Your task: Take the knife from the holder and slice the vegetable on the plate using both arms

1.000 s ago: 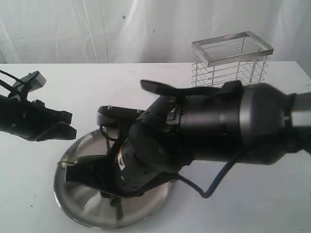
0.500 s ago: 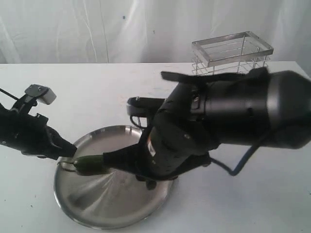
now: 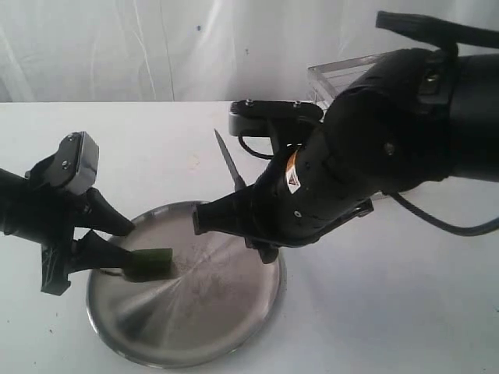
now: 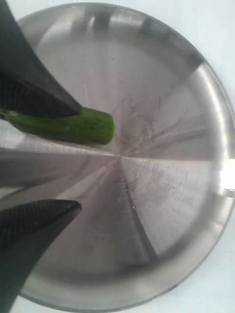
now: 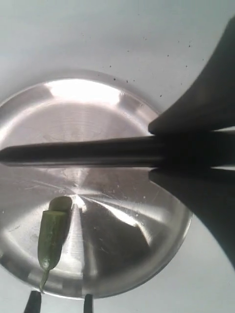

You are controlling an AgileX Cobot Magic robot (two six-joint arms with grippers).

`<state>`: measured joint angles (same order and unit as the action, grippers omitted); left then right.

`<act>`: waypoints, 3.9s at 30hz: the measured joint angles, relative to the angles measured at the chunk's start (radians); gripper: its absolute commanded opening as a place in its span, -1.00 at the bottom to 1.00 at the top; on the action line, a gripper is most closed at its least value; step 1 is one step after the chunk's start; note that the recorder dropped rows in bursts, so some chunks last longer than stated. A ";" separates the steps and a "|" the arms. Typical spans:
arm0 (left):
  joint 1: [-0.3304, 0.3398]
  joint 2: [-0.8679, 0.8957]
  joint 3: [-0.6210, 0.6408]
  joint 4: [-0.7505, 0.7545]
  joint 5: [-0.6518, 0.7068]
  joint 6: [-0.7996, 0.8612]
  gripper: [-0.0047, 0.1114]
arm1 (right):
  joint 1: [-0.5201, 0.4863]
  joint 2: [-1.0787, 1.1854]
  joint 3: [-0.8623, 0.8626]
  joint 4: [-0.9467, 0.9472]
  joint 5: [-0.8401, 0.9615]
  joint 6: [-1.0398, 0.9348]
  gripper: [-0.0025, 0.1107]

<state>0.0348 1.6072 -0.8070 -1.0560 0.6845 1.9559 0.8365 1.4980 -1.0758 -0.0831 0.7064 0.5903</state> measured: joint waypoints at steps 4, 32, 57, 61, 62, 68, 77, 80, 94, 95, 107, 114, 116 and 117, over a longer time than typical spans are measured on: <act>-0.013 0.049 -0.001 -0.078 0.013 0.002 0.06 | -0.008 0.000 0.000 0.002 0.002 -0.020 -0.96; -0.040 0.247 -0.066 -0.061 -0.115 0.002 -0.13 | -0.122 0.000 0.000 0.317 0.006 -0.286 -0.96; -0.142 0.238 -0.064 -0.208 -0.034 0.002 -0.92 | -0.122 0.000 0.000 0.319 -0.054 -0.286 -0.96; -0.187 0.179 -0.064 -0.206 -0.148 0.002 -0.92 | -0.122 0.000 0.000 0.319 -0.054 -0.286 -0.96; -0.197 0.166 -0.064 -0.205 -0.180 0.002 -0.92 | -0.122 0.000 0.000 0.319 -0.054 -0.286 -0.96; -0.210 0.071 -0.064 -0.044 -0.284 -0.092 -0.92 | -0.122 0.000 0.000 0.317 -0.058 -0.276 -0.96; -0.210 0.066 -0.064 0.440 -0.284 -0.414 -0.92 | -0.122 0.000 0.000 0.315 -0.063 -0.274 -0.96; -0.210 0.066 -0.064 0.491 -0.284 -0.435 -0.92 | -0.122 0.000 0.000 0.315 -0.063 -0.272 -0.96; -0.199 0.064 -0.064 0.782 -0.253 -0.766 -0.92 | -0.122 0.000 0.000 0.317 -0.053 -0.269 -0.96; -0.199 0.064 -0.064 0.800 -0.244 -0.770 -0.92 | -0.122 0.000 0.000 0.317 -0.053 -0.269 -0.96; -0.147 0.064 -0.064 0.946 -0.147 -0.926 -0.92 | -0.122 0.000 0.000 0.361 -0.053 -0.269 -0.96; -0.130 0.064 -0.064 0.953 -0.133 -0.954 -0.92 | -0.122 0.000 0.000 0.362 -0.055 -0.269 -0.96; -0.130 0.064 -0.064 0.943 -0.143 -0.958 -0.92 | -0.122 0.000 0.000 0.362 -0.055 -0.269 -0.96; -0.130 0.060 -0.064 0.919 -0.155 -0.966 -0.92 | -0.122 0.000 0.000 0.362 -0.057 -0.269 -0.96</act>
<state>-0.0949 1.6676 -0.8712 -0.1371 0.5298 0.9903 0.7146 1.4980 -1.0758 0.2793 0.6498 0.3216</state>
